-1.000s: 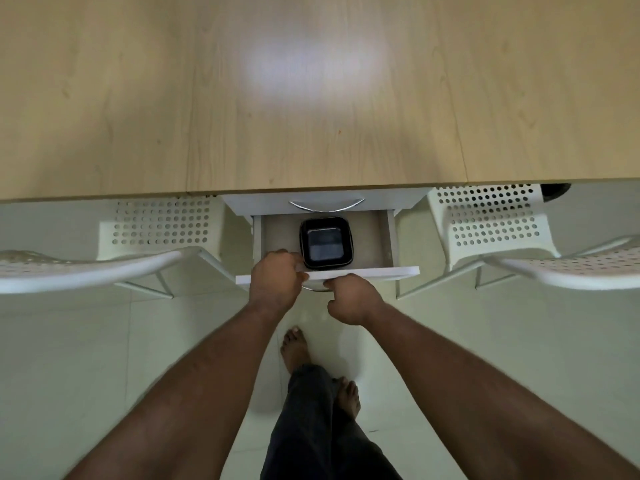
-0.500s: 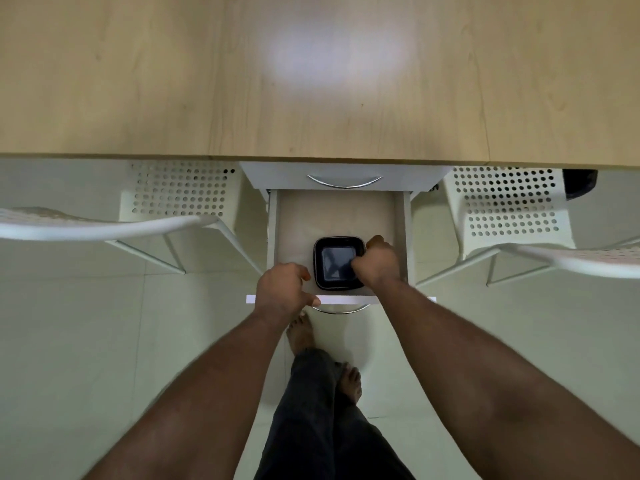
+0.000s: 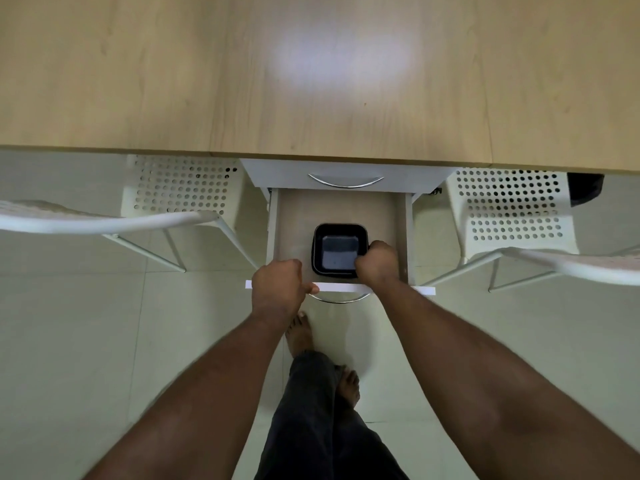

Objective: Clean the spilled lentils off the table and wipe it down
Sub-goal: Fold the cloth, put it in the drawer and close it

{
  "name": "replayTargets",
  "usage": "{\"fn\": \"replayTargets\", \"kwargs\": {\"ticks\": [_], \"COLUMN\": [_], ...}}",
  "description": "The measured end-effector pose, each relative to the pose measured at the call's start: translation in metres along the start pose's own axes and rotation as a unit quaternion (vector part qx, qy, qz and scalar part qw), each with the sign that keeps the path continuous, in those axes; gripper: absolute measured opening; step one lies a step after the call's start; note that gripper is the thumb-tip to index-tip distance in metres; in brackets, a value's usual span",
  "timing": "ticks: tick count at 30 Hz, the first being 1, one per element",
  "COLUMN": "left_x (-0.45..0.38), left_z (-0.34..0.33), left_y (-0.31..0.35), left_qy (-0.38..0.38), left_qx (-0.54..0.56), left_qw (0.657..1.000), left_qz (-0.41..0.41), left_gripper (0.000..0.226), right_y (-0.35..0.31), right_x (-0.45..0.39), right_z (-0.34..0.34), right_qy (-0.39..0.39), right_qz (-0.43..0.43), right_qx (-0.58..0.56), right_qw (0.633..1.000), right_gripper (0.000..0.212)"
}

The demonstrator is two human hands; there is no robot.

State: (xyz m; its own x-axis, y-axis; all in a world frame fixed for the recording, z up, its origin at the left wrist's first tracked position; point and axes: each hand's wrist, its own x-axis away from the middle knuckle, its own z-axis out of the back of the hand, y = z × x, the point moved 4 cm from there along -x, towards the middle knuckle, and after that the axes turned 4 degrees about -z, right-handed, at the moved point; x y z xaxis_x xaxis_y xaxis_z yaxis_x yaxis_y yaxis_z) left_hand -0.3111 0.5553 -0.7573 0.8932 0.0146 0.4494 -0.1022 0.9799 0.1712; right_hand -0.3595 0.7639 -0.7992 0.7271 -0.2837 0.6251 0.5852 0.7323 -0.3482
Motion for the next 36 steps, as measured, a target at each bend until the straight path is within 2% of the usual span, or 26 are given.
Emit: {"fn": "replayTargets", "kwargs": {"ticks": [3,4,6,8,10,11,13,14,15,17,19,21,24,27,30,32,33,34,36], "left_x": [-0.003,-0.004,-0.013,-0.026,-0.040,-0.046,-0.051,-0.056,-0.060,-0.073,-0.086,-0.098,-0.117,-0.127,-0.121,-0.116,-0.113,-0.109,-0.098], "left_z": [0.003,0.002,0.000,-0.004,-0.004,-0.005,-0.004,-0.001,0.003,0.007,0.012,0.019,0.031,0.037,0.032,0.029,0.028,0.029,0.033], "left_y": [0.004,0.004,0.003,-0.001,0.000,0.003,0.014,0.018,0.022,0.026,0.030,0.033,0.038,0.042,0.040,0.038,0.038,0.037,0.034], "left_qy": [0.017,0.022,0.041,0.058,0.081,0.095,0.116,0.124,0.125,0.119,0.100,0.084,0.066,0.054,0.044,0.034,0.029,0.021,-0.005], "left_qx": [-0.017,0.014,0.145,0.286,0.423,0.510,0.670,0.722,0.758,0.813,0.852,0.881,0.909,0.924,0.920,0.914,0.904,0.886,0.817], "left_qw": [0.998,0.996,0.976,0.928,0.852,0.789,0.637,0.575,0.529,0.457,0.404,0.361,0.319,0.298,0.318,0.344,0.370,0.411,0.533], "left_qz": [0.050,0.080,0.156,0.231,0.297,0.328,0.363,0.365,0.361,0.340,0.317,0.295,0.260,0.233,0.223,0.212,0.211,0.211,0.219], "left_gripper": [0.052,0.053,0.050,0.046,0.042,0.036,0.028,0.029,0.035,0.057,0.074,0.086,0.089,0.086,0.084,0.081,0.078,0.073,0.058], "right_y": [-0.014,-0.019,-0.028,-0.033,-0.035,-0.034,-0.028,-0.026,-0.022,-0.017,-0.015,-0.014,-0.016,-0.018,-0.017,-0.017,-0.017,-0.017,-0.019], "right_x": [0.005,0.008,0.009,0.012,0.014,0.014,0.014,0.012,0.011,0.006,0.002,-0.002,-0.006,-0.008,-0.009,-0.008,-0.006,-0.003,0.006], "right_z": [0.022,0.029,0.043,0.054,0.062,0.066,0.068,0.069,0.069,0.070,0.071,0.073,0.075,0.075,0.073,0.072,0.072,0.074,0.076], "right_qy": [0.039,0.053,0.075,0.083,0.083,0.082,0.076,0.073,0.072,0.074,0.076,0.076,0.077,0.074,0.069,0.064,0.060,0.056,0.047], "right_qz": [0.034,0.045,0.066,0.081,0.088,0.090,0.094,0.091,0.085,0.074,0.070,0.068,0.069,0.070,0.070,0.065,0.061,0.059,0.057], "right_qx": [-0.028,-0.036,-0.047,-0.046,-0.045,-0.047,-0.049,-0.049,-0.051,-0.054,-0.050,-0.055,-0.060,-0.055,-0.056,-0.053,-0.051,-0.050,-0.054], "right_qw": [0.998,0.997,0.994,0.992,0.992,0.992,0.991,0.992,0.992,0.993,0.993,0.993,0.993,0.993,0.994,0.994,0.995,0.995,0.996], "right_gripper": [0.003,0.012,0.025,0.028,0.029,0.028,0.022,0.017,0.012,0.007,0.008,0.009,0.010,0.011,0.013,0.013,0.013,0.012,0.013]}}
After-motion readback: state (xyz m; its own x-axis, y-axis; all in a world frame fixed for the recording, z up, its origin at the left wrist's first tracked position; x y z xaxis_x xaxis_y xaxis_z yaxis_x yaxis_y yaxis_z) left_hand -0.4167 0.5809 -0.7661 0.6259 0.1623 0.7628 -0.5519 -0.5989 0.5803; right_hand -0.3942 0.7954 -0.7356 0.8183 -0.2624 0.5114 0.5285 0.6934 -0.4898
